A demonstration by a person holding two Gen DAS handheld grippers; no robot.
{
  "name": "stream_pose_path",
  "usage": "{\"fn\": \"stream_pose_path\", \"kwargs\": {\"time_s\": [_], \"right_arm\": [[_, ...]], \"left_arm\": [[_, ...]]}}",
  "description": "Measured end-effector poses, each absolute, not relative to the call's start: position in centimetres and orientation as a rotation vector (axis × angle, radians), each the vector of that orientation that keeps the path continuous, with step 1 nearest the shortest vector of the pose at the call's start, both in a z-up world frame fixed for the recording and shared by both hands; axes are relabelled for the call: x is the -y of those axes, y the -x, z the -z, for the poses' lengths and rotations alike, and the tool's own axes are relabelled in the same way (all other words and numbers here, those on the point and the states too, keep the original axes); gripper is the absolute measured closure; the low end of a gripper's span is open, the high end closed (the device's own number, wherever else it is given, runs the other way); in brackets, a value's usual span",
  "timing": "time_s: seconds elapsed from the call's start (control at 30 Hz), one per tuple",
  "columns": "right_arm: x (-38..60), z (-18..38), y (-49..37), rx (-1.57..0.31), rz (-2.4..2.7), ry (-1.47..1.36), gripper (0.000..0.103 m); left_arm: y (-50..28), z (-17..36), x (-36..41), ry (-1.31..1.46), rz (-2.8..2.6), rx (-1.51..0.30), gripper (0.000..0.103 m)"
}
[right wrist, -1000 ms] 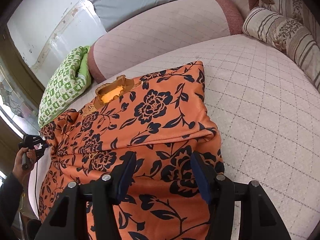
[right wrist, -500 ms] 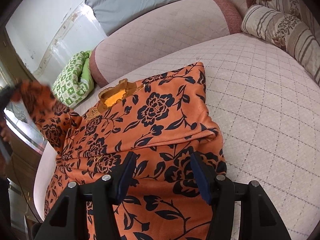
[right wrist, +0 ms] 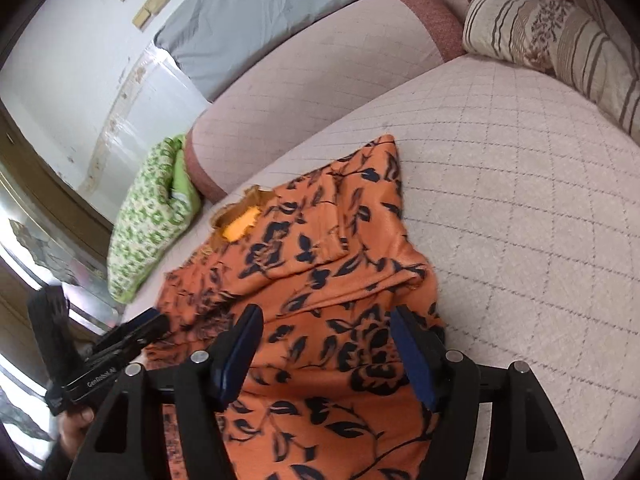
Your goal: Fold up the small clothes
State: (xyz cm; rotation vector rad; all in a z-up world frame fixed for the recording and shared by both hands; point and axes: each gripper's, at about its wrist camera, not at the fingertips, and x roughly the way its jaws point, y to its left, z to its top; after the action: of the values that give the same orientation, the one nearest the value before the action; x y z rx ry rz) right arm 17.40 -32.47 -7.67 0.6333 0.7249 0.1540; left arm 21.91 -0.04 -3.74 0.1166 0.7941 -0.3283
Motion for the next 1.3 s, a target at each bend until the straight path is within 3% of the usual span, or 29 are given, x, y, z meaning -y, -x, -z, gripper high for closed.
{"fn": "stream_pose_path", "kwargs": {"time_s": [0.17,0.4,0.47,0.53,0.57,0.67,0.77,0.9,1.07,1.13,1.17,1.2,1.23,1.3], "right_arm": [[31.8,6.3,-19.6,-0.740,-0.263,-0.752,0.033],[32.4,9.1,-27.5,-0.866,-0.166,-0.969,0.034],[31.9,9.4,-28.7,-0.911,-0.105,-0.872,0.038],[30.7,9.7,-29.7,-0.967,-0.039,-0.727,0.060],[30.4,9.7,-29.9,-0.980,-0.022,-0.677,0.065],[29.0,9.4,-30.2,-1.008,0.003,-0.553,0.071],[28.6,9.1,-30.4,-1.026,0.004,-0.504,0.073],[29.0,9.2,-30.6,-1.015,-0.011,-0.539,0.071],[29.6,9.5,-30.4,-0.998,-0.016,-0.611,0.069],[29.8,9.4,-30.3,-1.002,-0.024,-0.616,0.069],[29.8,9.4,-30.4,-1.006,-0.029,-0.614,0.069],[29.7,9.3,-30.4,-1.013,-0.033,-0.601,0.070],[29.4,9.2,-30.5,-1.023,-0.036,-0.573,0.075],[29.3,9.0,-30.4,-1.032,-0.034,-0.543,0.086]], "left_arm": [[-23.3,4.8,-8.6,-0.132,0.116,-0.835,0.038],[-24.1,7.7,-10.0,-0.129,0.089,-0.832,0.039],[-24.9,8.3,-10.6,-0.096,0.094,-0.850,0.041],[-25.3,9.0,-10.7,-0.079,0.087,-0.875,0.051],[-25.6,9.4,-10.9,-0.069,0.076,-0.892,0.057],[-26.1,10.1,-11.7,-0.011,0.071,-0.936,0.061],[-24.9,8.5,-11.8,0.016,0.109,-0.896,0.061],[-22.7,6.4,-10.2,-0.029,0.211,-0.828,0.044],[-24.4,8.6,-7.7,-0.113,0.244,-0.916,0.044],[-25.1,9.5,-7.9,-0.116,0.207,-0.935,0.049],[-25.4,9.9,-8.3,-0.100,0.189,-0.950,0.065],[-25.5,10.2,-8.9,-0.073,0.189,-0.962,0.073],[-25.5,10.2,-9.5,-0.034,0.199,-0.963,0.075],[-25.5,10.3,-10.2,-0.017,0.175,-0.956,0.097]]}}
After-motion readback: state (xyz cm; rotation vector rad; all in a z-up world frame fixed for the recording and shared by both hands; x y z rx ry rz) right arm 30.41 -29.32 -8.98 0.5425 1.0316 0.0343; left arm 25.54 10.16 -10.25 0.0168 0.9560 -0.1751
